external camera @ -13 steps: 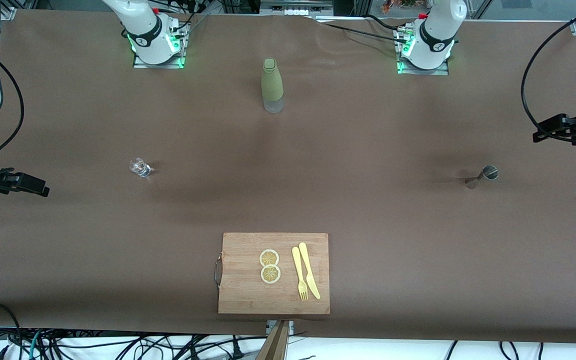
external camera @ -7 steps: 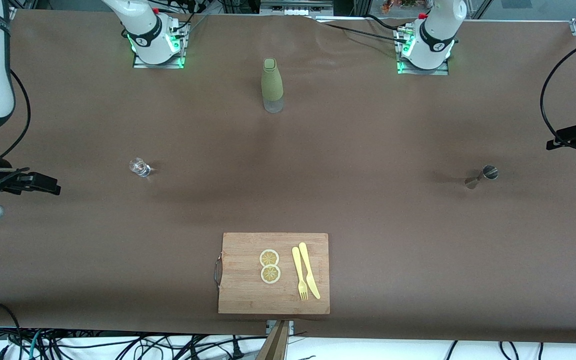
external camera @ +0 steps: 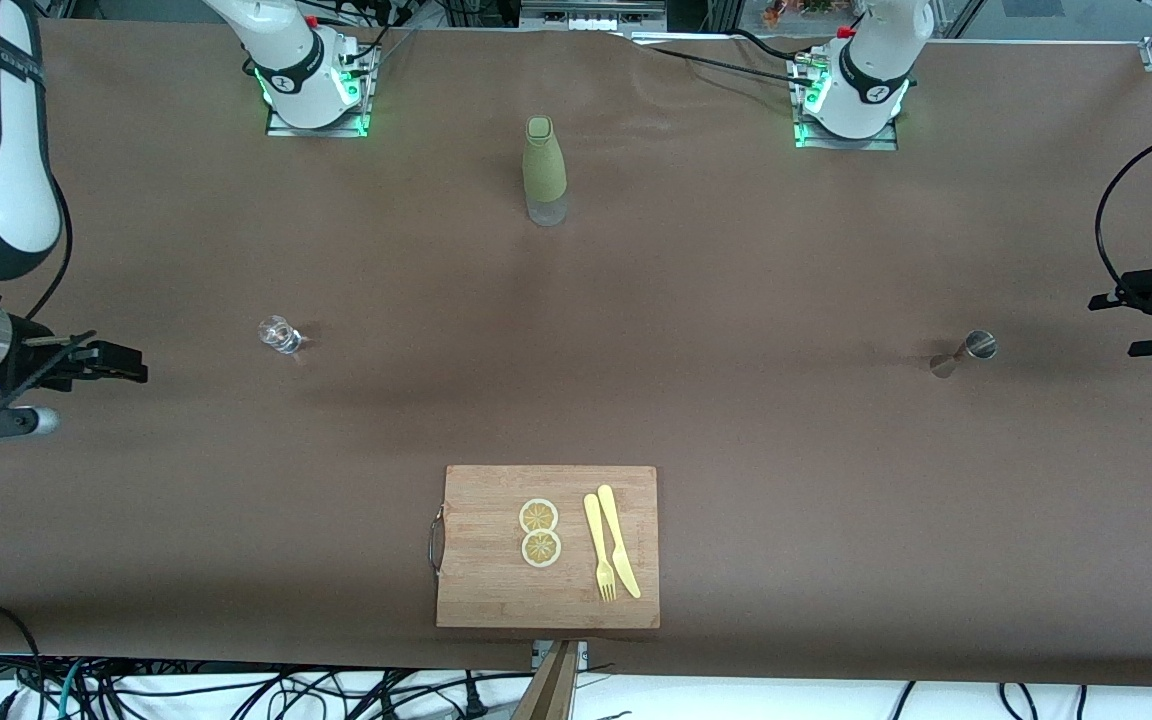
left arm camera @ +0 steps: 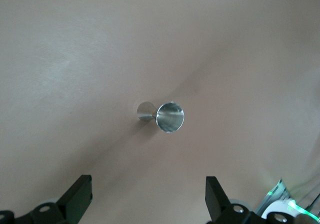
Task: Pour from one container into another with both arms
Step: 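Reach the right gripper to the clear glass while the left gripper reaches the jigger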
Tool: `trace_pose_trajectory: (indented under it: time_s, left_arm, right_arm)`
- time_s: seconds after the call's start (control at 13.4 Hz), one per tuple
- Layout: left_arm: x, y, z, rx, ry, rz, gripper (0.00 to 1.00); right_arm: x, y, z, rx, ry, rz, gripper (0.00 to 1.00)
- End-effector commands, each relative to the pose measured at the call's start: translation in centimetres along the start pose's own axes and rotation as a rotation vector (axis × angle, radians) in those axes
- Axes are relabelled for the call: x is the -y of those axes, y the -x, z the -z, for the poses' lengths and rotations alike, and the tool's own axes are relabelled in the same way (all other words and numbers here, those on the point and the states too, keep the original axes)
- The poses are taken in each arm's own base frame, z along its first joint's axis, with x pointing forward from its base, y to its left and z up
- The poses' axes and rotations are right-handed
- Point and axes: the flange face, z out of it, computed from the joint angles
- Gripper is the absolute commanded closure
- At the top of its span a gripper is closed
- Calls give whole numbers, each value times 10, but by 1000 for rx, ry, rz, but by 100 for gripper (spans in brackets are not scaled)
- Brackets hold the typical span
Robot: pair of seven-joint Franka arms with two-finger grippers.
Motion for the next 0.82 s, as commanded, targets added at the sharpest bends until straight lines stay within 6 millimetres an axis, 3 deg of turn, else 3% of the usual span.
trace_pose_trajectory:
  time_s: [0.0,0.15,0.37,0.74]
  left_arm:
    - [35,18,-31,-98,77,-173,0]
    - [58,25,-67,-202,139,-332,0]
    - [79,46,-98,-300,170,-493,0]
    - [93,35,-150,-518,206,-844,0]
  right_arm:
    - [-4,-1,-16,39,2,81,0]
    - [-11,-3,-28,51,-14,136,0]
    - [-14,-10,-49,61,-27,226,1]
    - [-15,-15,-57,47,-21,271,1]
